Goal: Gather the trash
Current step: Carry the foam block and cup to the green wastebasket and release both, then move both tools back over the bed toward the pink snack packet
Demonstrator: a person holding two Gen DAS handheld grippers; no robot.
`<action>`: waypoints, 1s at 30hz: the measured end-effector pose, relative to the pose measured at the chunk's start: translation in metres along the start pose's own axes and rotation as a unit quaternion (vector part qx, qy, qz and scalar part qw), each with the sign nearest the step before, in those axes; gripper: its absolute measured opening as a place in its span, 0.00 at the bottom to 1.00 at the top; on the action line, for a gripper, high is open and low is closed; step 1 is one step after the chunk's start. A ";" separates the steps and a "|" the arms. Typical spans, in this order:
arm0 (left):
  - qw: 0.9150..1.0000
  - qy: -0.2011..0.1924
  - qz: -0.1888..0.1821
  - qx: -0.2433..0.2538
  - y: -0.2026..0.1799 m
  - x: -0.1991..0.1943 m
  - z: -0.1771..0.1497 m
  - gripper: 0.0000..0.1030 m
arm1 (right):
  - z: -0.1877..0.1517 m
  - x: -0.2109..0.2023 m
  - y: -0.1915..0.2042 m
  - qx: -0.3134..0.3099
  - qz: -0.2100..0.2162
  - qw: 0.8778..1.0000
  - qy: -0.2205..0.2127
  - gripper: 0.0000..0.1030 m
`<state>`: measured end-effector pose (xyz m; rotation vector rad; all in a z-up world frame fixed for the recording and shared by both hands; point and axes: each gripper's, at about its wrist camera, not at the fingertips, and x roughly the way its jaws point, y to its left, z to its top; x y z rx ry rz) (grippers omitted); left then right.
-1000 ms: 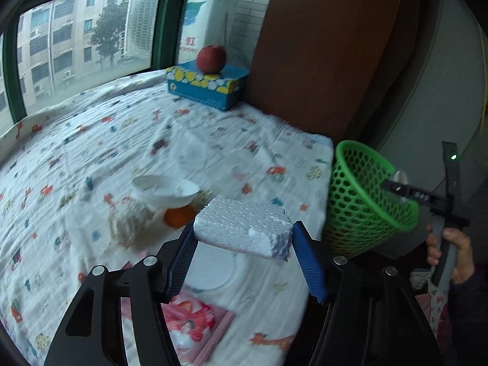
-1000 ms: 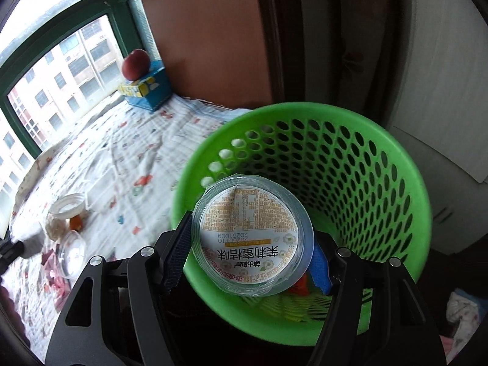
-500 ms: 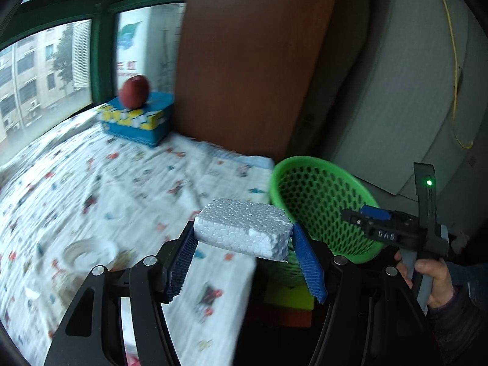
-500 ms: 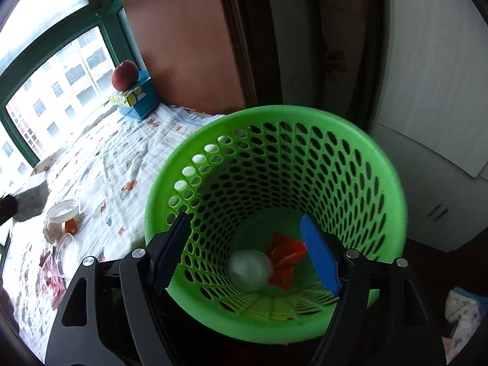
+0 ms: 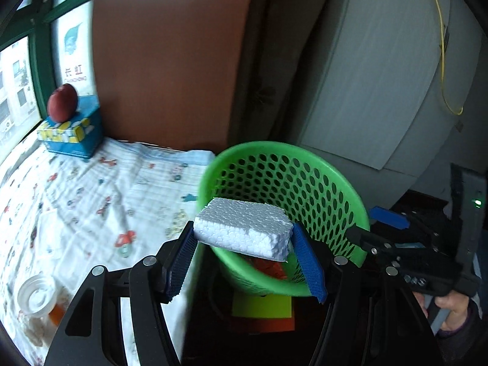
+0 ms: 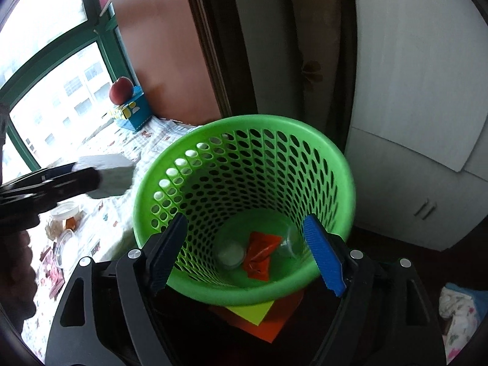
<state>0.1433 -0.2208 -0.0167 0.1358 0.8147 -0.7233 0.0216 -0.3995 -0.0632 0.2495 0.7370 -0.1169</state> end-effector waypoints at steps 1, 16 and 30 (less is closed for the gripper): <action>1.000 0.003 -0.001 0.002 -0.004 0.004 0.001 0.60 | -0.001 -0.001 -0.002 0.001 -0.001 1.000 -0.001 0.76; 0.999 0.031 -0.019 0.003 -0.027 0.034 -0.007 0.73 | -0.020 -0.008 -0.021 0.026 -0.001 1.000 0.006 0.76; 0.997 -0.003 0.063 -0.051 0.029 -0.045 -0.047 0.73 | -0.014 -0.008 0.031 -0.010 0.049 0.999 0.007 0.77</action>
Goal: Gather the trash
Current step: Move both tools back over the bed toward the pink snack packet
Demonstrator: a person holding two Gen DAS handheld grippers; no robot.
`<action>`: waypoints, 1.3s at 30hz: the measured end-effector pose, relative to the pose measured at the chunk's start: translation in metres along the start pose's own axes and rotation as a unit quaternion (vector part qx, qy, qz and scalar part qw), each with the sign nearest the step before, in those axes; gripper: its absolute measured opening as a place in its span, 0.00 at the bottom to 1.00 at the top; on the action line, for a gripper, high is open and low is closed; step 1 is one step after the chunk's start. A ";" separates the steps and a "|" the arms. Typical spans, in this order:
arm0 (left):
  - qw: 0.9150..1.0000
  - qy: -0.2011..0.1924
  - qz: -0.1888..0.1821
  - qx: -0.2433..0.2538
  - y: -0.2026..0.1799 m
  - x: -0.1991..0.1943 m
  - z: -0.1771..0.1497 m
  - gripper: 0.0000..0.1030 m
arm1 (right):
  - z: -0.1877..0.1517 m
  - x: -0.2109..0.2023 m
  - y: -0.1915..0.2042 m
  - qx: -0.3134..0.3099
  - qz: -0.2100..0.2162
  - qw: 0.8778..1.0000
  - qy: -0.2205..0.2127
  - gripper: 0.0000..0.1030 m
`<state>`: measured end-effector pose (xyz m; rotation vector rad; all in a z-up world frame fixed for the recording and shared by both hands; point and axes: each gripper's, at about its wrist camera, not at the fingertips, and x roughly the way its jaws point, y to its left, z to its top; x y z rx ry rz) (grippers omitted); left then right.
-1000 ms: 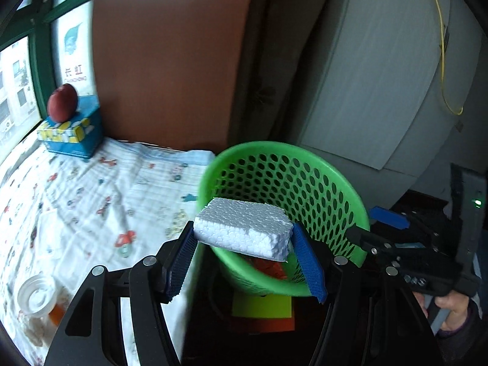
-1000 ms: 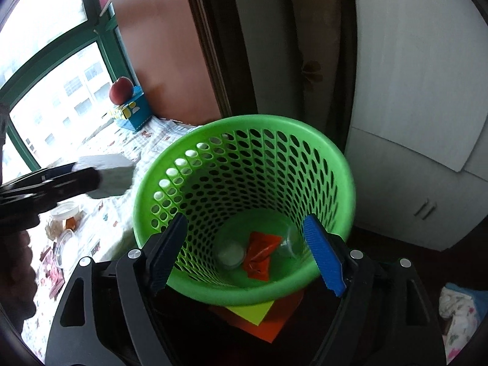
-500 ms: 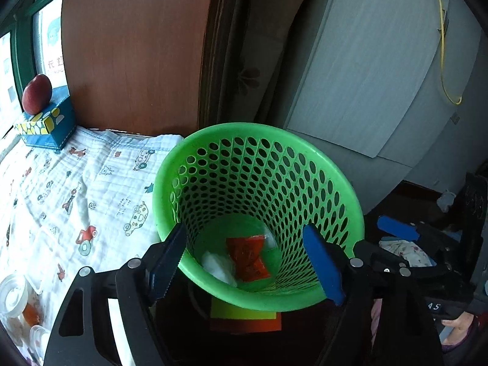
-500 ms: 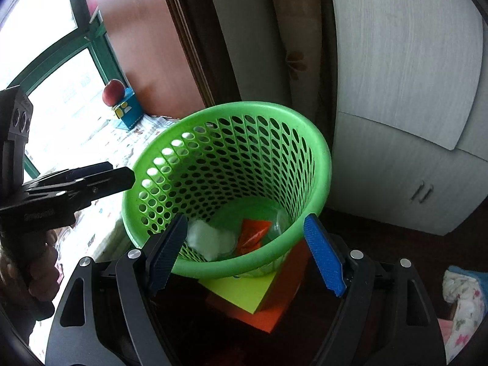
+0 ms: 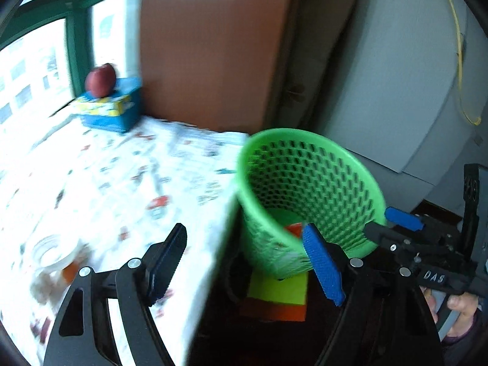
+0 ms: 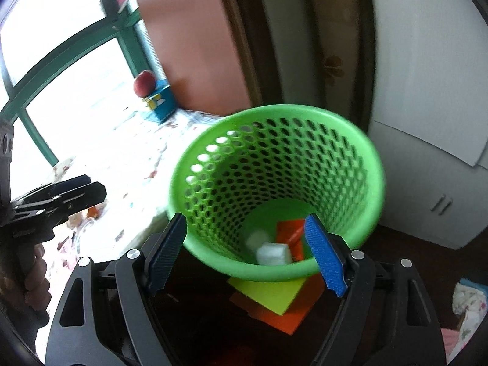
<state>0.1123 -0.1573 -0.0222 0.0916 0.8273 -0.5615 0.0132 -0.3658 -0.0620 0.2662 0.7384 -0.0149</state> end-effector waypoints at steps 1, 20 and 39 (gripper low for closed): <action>1.000 0.000 0.006 -0.005 0.006 -0.004 -0.003 0.73 | 0.001 0.002 0.007 -0.005 0.005 1.000 0.001 0.77; 0.969 -0.016 0.187 -0.161 0.196 -0.091 -0.095 0.73 | 0.010 0.041 0.136 -0.094 0.095 0.991 0.029 0.77; 0.961 0.004 0.174 -0.216 0.259 -0.090 -0.136 0.66 | 0.016 0.119 0.216 -0.114 0.149 0.978 0.092 0.77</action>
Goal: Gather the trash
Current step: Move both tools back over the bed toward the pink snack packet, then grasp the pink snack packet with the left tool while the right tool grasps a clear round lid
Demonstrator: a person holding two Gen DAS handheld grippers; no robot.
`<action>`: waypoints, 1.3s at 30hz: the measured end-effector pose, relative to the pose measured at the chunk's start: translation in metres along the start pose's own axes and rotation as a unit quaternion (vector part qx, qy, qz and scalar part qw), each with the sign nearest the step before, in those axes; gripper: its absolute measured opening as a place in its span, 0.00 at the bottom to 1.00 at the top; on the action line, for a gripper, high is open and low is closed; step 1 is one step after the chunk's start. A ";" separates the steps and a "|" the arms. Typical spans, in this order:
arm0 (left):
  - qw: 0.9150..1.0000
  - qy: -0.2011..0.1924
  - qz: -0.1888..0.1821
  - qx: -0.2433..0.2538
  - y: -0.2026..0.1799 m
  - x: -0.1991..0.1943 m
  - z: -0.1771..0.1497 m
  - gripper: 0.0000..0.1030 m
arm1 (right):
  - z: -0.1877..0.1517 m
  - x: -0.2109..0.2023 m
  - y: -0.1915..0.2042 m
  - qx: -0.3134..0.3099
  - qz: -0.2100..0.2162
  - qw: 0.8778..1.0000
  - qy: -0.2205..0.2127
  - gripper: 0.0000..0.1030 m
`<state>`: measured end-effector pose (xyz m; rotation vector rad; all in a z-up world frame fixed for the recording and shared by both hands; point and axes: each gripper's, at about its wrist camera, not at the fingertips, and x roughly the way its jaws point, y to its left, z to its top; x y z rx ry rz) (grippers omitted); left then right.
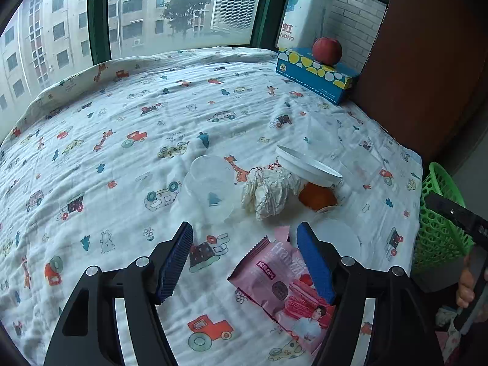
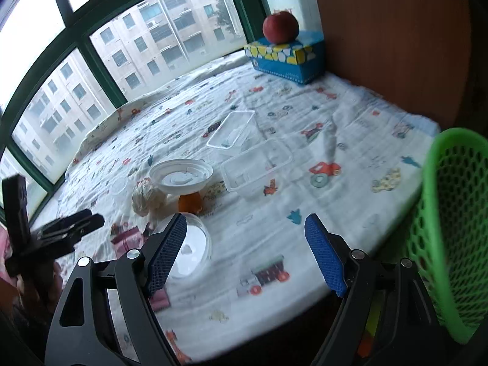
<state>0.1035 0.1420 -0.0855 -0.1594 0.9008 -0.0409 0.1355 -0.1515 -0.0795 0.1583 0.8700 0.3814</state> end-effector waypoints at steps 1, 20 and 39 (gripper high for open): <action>1.000 -0.001 -0.002 -0.003 0.001 0.000 0.000 0.66 | 0.003 0.007 -0.002 0.007 -0.001 1.000 0.005 0.77; 0.999 0.036 -0.025 -0.022 0.016 0.007 -0.025 0.63 | -0.010 0.057 0.040 -0.058 0.019 0.996 0.065 0.74; 0.993 0.086 -0.036 -0.068 -0.009 0.031 -0.058 0.18 | -0.032 0.057 0.045 -0.085 0.023 0.994 0.072 0.62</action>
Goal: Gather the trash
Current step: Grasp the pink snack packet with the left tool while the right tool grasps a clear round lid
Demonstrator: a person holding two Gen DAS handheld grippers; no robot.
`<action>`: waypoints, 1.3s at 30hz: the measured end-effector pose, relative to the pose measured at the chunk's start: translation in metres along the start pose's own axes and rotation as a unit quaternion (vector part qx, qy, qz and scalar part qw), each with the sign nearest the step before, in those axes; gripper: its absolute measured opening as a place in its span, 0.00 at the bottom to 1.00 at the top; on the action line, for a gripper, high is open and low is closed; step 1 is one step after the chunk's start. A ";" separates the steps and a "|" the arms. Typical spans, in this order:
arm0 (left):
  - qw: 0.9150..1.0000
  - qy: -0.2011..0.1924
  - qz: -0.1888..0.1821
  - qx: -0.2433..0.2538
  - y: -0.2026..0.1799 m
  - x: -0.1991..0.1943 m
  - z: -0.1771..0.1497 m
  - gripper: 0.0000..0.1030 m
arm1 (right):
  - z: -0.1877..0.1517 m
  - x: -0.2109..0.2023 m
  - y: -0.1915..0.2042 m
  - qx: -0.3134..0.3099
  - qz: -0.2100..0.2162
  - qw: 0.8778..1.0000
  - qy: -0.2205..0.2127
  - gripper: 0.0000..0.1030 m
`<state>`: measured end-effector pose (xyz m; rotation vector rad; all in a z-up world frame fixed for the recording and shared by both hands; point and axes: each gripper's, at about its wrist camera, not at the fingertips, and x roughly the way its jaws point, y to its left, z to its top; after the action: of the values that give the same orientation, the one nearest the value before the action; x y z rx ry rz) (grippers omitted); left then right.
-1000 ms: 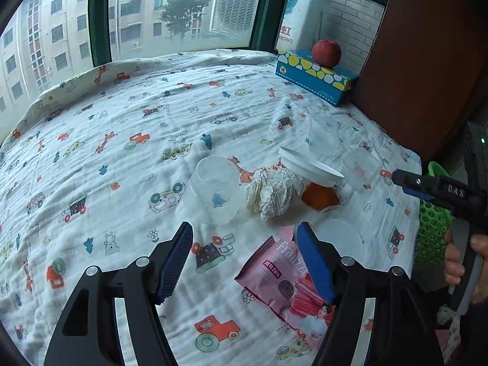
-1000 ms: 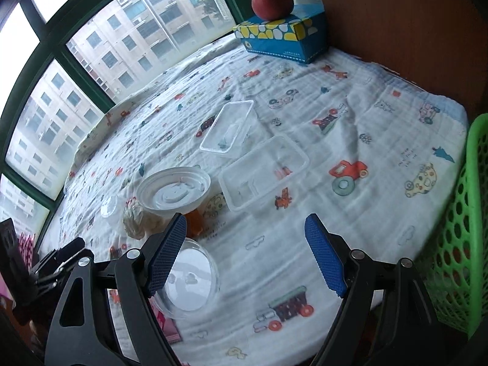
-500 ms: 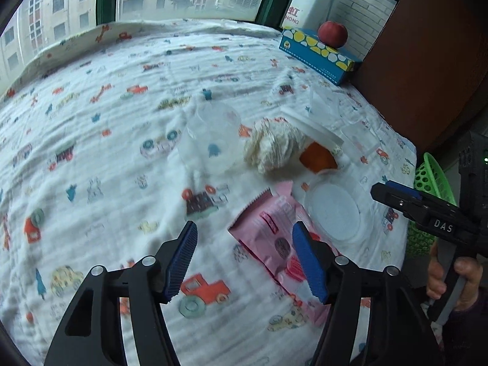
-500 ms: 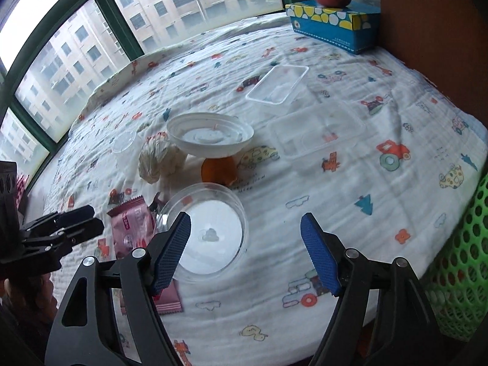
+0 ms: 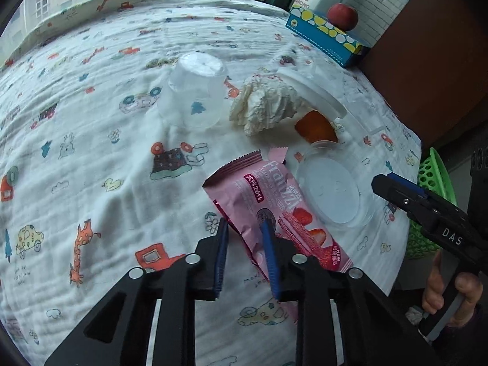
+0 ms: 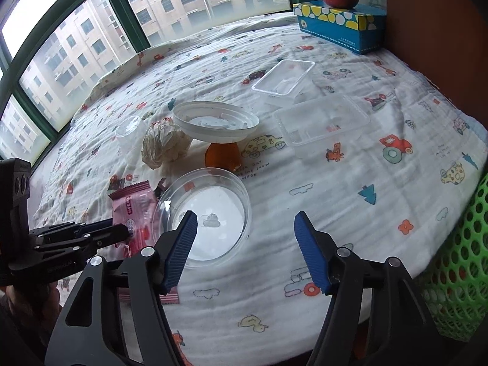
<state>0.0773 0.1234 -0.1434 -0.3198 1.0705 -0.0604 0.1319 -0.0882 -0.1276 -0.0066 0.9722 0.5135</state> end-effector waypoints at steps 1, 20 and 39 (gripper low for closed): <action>1.000 -0.004 0.002 0.003 -0.002 -0.001 0.001 0.15 | 0.000 0.001 0.001 -0.001 0.001 1.000 0.000 0.60; 0.997 -0.074 0.003 -0.011 0.043 -0.061 0.026 0.03 | -0.008 0.027 0.053 -0.122 -0.004 0.992 0.018 0.90; 0.995 -0.088 -0.026 0.032 0.014 -0.077 0.039 0.03 | -0.012 0.003 0.038 -0.077 -0.014 0.997 -0.014 0.88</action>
<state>0.0727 0.1613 -0.0646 -0.2897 0.8839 -0.1096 0.1083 -0.0560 -0.1287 -0.1514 0.9020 0.5612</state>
